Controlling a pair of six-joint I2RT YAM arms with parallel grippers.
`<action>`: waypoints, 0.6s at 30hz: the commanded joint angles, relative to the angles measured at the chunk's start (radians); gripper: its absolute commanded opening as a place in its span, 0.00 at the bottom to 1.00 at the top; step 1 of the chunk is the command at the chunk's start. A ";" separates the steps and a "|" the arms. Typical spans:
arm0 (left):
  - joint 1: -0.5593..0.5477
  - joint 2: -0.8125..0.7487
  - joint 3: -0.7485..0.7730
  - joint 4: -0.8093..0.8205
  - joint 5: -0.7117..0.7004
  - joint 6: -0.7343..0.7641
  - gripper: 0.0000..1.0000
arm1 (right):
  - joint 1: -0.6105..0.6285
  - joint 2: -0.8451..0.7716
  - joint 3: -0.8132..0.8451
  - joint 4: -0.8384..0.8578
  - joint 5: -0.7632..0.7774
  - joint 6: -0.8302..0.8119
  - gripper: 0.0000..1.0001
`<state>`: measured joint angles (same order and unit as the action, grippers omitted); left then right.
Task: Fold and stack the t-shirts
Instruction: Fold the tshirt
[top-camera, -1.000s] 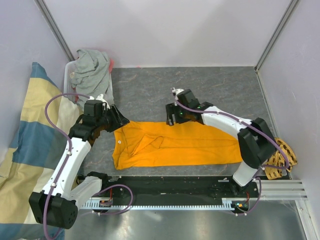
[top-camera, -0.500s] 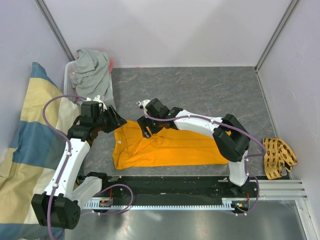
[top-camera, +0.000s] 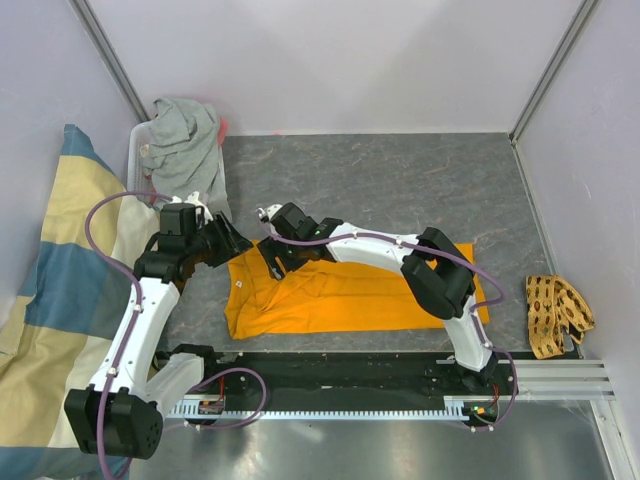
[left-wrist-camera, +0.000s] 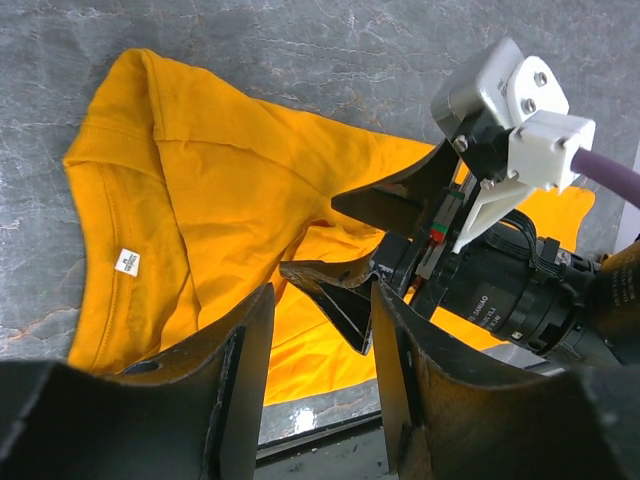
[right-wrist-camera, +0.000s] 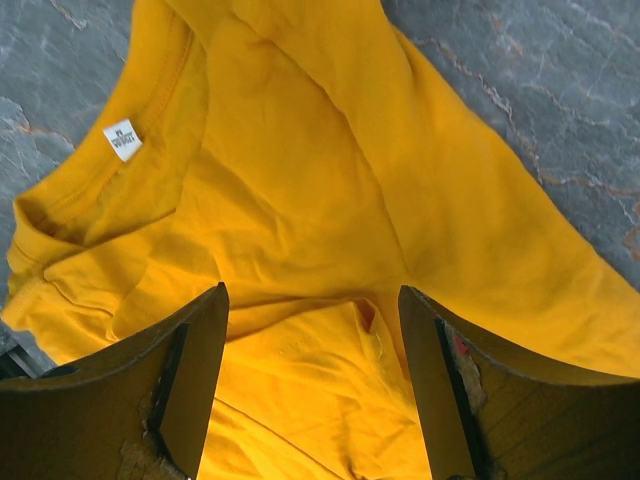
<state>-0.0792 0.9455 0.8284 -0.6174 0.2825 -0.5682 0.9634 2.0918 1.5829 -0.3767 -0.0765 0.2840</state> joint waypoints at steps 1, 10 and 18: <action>0.013 -0.013 0.002 0.031 0.035 0.047 0.51 | 0.006 0.031 0.066 0.010 0.018 0.009 0.77; 0.025 -0.004 0.003 0.033 0.049 0.048 0.51 | 0.008 0.027 0.028 0.002 0.015 0.010 0.77; 0.032 0.009 -0.005 0.047 0.070 0.045 0.51 | 0.020 -0.068 -0.086 0.002 0.029 0.047 0.77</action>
<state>-0.0563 0.9493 0.8276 -0.6159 0.3138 -0.5564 0.9676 2.1101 1.5364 -0.3740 -0.0662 0.3008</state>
